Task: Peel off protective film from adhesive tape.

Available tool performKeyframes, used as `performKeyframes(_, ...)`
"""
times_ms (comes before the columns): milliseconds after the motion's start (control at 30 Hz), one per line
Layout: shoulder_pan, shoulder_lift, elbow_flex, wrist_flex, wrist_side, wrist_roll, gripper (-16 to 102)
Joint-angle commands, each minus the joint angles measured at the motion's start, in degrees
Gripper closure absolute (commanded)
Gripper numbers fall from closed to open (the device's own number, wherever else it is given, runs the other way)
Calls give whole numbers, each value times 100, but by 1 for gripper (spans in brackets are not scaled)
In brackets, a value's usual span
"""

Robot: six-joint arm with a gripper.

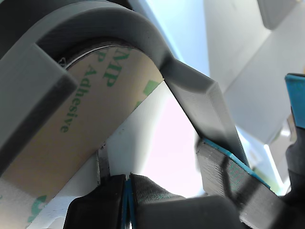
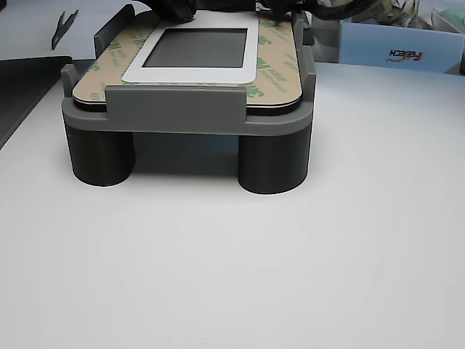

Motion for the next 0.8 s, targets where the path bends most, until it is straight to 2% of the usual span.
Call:
performKeyframes(0,-26,123,-149,35,-26,9,97)
performKeyframes(467,-132,-79,-255,-132,-123,-316,97)
performKeyframes(767,-167,-369,-896,624,-114,-185,95)
